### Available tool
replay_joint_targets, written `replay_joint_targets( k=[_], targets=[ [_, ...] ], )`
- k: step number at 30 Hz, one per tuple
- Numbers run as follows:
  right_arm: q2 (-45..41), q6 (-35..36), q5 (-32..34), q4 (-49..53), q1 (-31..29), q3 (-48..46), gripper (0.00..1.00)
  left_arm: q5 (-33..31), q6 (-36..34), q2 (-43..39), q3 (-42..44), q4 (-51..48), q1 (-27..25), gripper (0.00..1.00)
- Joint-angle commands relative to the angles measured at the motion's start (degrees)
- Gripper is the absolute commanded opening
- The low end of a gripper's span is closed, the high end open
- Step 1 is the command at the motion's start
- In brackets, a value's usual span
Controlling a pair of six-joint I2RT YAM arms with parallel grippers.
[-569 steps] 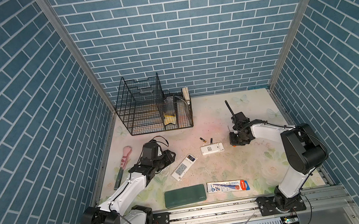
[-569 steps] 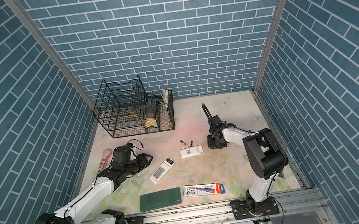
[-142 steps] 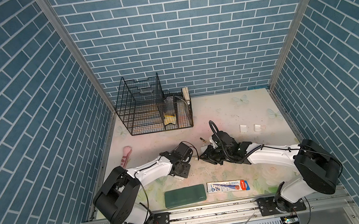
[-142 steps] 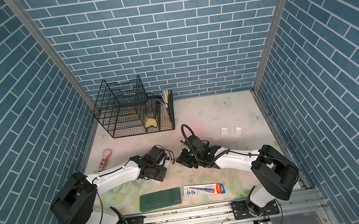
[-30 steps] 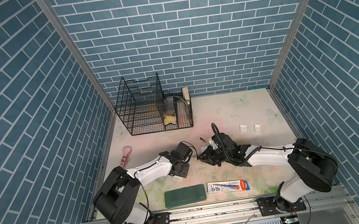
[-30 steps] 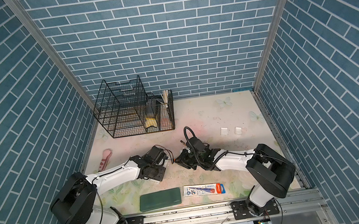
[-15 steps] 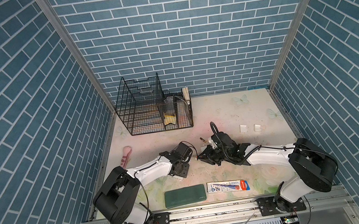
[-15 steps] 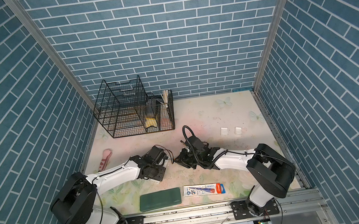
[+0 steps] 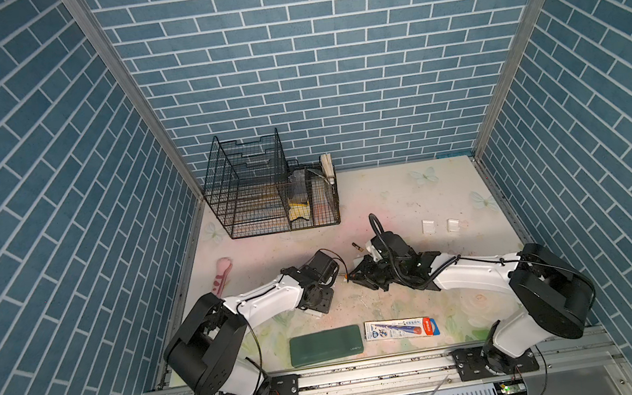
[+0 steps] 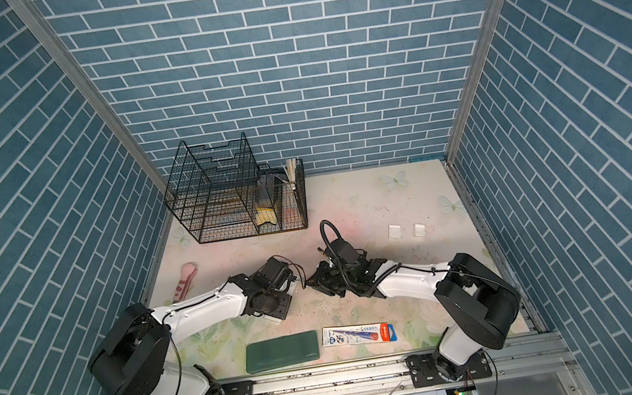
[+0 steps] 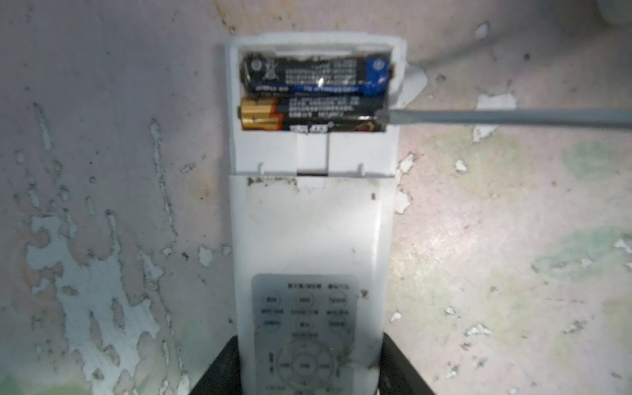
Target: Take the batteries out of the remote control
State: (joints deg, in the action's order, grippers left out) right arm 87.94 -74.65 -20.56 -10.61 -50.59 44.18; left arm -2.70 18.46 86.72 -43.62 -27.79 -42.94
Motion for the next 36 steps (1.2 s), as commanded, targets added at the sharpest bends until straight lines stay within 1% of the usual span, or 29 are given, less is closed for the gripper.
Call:
replay_joint_targets(
  k=[1, 8, 15, 20, 36],
  targets=[
    [-2.9, 2.0, -0.3, -4.0, -0.4, 4.0, 0.00, 2.3, -1.2, 1.4, -0.1, -0.6, -0.9, 0.31],
    [-3.0, 2.3, 0.0, -2.7, -0.3, 4.2, 0.00, 2.1, -1.2, 1.6, -0.2, -0.7, -1.0, 0.30],
    [-4.9, 3.6, 2.9, 5.0, -0.2, 2.9, 0.00, 1.7, -1.0, 1.4, -0.1, -0.7, -1.0, 0.31],
    [-5.4, 4.2, 4.2, 7.9, -0.2, 2.1, 0.00, 1.6, -1.1, 1.5, -0.2, -0.7, -1.0, 0.30],
    [-2.5, 3.9, 3.8, 6.8, 0.4, 0.6, 0.00, 1.6, -1.0, 1.4, -0.1, -0.7, -1.0, 0.30]
  ],
)
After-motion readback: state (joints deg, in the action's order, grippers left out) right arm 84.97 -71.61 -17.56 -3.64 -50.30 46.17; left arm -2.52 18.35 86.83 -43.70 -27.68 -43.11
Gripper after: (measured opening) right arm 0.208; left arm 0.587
